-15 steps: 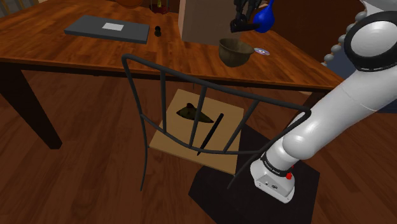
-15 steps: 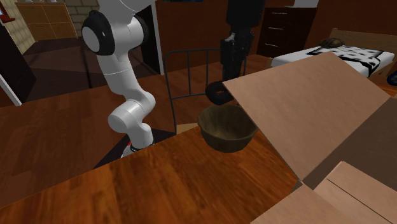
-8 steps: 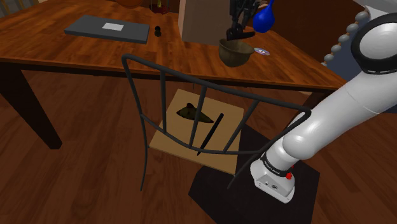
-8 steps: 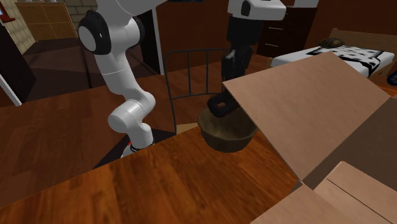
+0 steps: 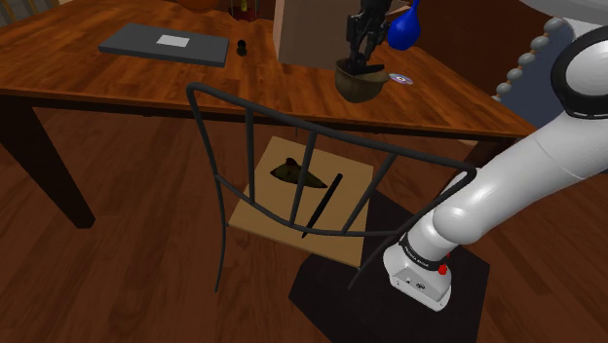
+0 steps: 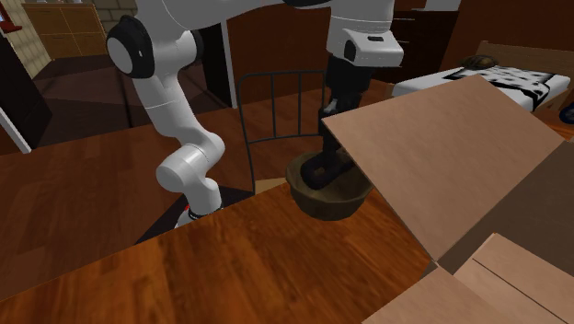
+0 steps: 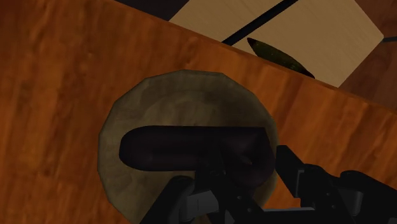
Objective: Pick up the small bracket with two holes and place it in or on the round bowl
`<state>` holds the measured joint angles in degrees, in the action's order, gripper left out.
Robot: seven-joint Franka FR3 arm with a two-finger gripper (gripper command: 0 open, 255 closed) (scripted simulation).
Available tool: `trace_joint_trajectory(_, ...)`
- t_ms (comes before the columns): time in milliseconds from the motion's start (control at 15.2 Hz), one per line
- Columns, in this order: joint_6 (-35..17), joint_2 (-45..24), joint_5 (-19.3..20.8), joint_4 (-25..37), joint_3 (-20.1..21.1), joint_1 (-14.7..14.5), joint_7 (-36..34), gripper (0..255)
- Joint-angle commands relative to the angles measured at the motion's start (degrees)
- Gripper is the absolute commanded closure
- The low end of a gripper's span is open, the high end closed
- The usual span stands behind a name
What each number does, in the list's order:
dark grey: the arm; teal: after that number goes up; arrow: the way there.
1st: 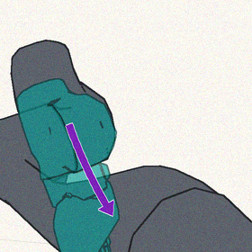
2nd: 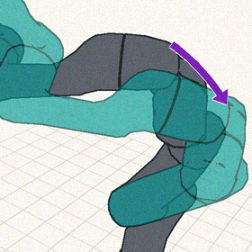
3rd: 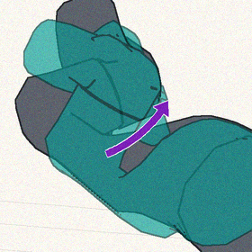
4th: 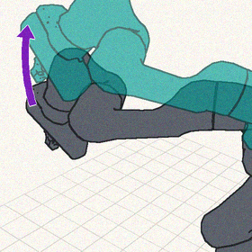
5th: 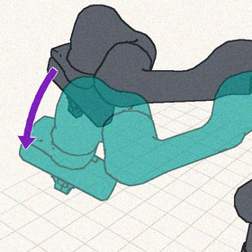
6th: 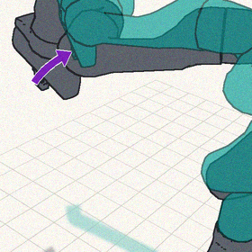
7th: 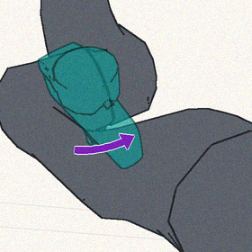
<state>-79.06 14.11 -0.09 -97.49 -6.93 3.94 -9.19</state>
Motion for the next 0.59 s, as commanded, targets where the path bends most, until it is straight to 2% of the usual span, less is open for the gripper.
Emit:
trace_joint_trajectory(0,-0.67,0.31,0.02,-0.95,0.03,0.0,-0.04,255)
trace_joint_trajectory(396,-0.67,0.31,0.02,-0.94,0.03,0.0,-0.03,255)
trace_joint_trajectory(462,-0.67,0.31,0.02,-0.94,0.03,0.0,-0.04,0)
trace_joint_trajectory(528,-0.67,0.31,0.02,-0.94,0.03,0.0,-0.03,0)
